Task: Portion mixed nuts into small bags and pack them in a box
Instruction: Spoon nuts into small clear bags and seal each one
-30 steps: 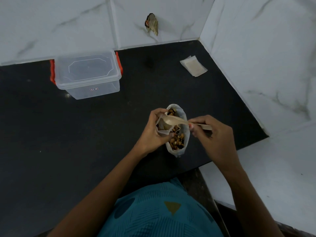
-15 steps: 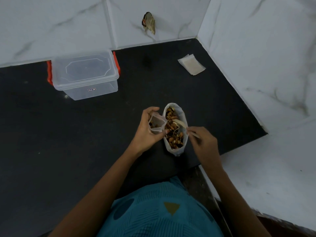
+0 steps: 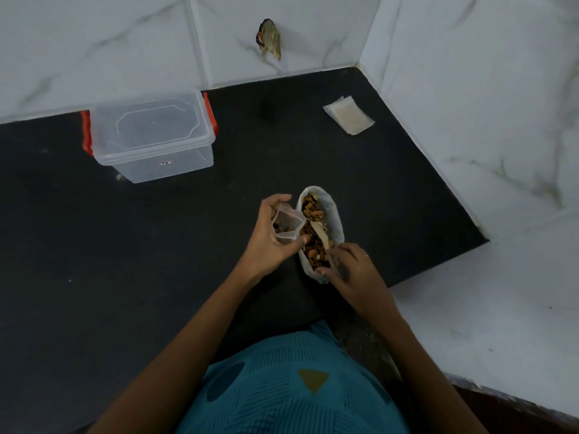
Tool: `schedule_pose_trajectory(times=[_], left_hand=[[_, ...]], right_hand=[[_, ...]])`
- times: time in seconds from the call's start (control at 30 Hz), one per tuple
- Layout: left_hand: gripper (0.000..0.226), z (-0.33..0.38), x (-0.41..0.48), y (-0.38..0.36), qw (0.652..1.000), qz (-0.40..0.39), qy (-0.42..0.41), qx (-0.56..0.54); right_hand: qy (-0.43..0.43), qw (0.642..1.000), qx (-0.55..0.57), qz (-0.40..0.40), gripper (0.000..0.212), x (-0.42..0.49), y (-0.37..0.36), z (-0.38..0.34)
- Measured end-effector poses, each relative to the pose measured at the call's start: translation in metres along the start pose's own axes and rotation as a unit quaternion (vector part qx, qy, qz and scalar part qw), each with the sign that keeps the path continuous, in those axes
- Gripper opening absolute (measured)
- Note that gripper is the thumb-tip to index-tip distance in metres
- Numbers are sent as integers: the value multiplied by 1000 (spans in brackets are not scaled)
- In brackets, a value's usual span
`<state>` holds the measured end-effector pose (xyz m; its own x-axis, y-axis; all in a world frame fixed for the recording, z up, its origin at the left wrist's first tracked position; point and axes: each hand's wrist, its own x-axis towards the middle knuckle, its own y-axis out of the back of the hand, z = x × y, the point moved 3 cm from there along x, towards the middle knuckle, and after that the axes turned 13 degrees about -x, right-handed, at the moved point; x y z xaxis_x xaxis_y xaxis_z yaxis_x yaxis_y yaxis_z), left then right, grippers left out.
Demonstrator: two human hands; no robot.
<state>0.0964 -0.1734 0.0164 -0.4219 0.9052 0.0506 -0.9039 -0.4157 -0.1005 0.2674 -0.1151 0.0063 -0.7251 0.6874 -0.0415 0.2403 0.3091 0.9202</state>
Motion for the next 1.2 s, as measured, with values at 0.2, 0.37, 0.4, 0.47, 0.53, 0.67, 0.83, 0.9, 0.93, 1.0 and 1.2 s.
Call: schedule_pose_trajectory(times=[0.2,0.37,0.4,0.47,0.53,0.67,0.83,0.9,0.93,1.0,1.2], left_hand=[[66,6,-1,-7,999,-20,-14,-23],[58,22,-2,-11,999,-33,-29,-23],[61,25,-1,-9,999,-42,-27,-14],[70,32,1,-1,997,-70,-1,-17],[63,43,4,8,995,-75,32,-61],[18,64,11,17,995,5,-3,-104],[14,78,19,14,989,40,-6,-142],[13,82,20,11,990,38,-15,-135],[12,82,19,10,990,48,-19,-133],[10,81,18,10,988,80,-20,-133],[15,79,13,6,990,108,-39,-81]], right_hand=[[57,977,111,172,35,12,50,-49],[105,985,-41,131,23,33,51,-72],[102,986,-35,129,16,36,52,-69],[81,989,5,126,7,42,63,-61],[57,988,49,133,9,48,78,-54],[62,983,159,73,17,56,98,-56],[42,970,236,33,24,60,104,-65],[30,972,209,106,24,63,110,-64],[31,972,206,108,22,64,111,-65],[37,969,239,58,19,65,109,-68],[10,966,257,32,25,67,107,-64]])
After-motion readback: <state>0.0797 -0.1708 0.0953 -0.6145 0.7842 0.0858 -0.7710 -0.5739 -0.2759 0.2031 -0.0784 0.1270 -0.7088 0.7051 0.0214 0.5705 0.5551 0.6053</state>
